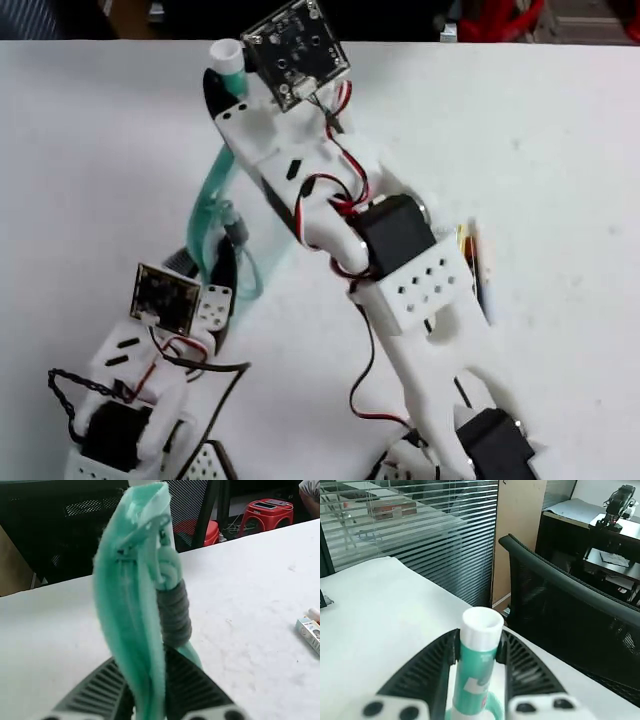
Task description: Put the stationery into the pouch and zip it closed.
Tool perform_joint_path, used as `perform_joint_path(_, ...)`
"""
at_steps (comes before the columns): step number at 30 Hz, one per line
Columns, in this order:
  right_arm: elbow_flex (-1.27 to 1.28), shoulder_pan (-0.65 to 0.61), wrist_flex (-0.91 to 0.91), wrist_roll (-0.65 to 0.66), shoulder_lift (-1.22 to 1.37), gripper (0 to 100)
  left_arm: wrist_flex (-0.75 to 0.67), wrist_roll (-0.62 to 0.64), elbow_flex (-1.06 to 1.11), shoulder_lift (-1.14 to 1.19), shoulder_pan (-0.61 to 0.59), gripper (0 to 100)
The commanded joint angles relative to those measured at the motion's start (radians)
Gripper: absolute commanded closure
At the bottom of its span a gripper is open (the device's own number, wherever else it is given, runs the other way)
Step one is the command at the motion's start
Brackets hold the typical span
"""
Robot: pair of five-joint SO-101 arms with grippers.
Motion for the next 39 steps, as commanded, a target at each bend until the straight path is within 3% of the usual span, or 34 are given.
perform_joint_path(1,-0.011,0.025,-0.062,0.0,0.022,98.3,-0.002,-0.008,0.02,0.019,-0.012,98)
perform_joint_path(12,-0.008,0.051,0.048,-0.005,0.05,98.3,-0.003,-0.008,0.017,0.019,-0.012,97)
perform_joint_path(17,-0.008,0.053,0.131,0.0,0.05,98.0,-0.002,0.002,0.018,0.019,-0.012,86)
perform_joint_path(19,-0.012,0.053,0.162,0.002,0.048,94.3,-0.002,0.002,0.02,0.019,-0.012,87)
perform_joint_path(23,-0.014,0.051,0.217,0.002,0.047,76.4,-0.003,-0.005,0.02,0.019,-0.012,92)
perform_joint_path(32,-0.124,0.102,0.325,0.0,-0.099,74.8,-0.003,-0.006,0.02,0.019,-0.012,93)
perform_joint_path(39,-0.138,0.38,0.532,0.002,-0.156,74.8,-0.003,-0.006,0.02,0.019,-0.012,93)
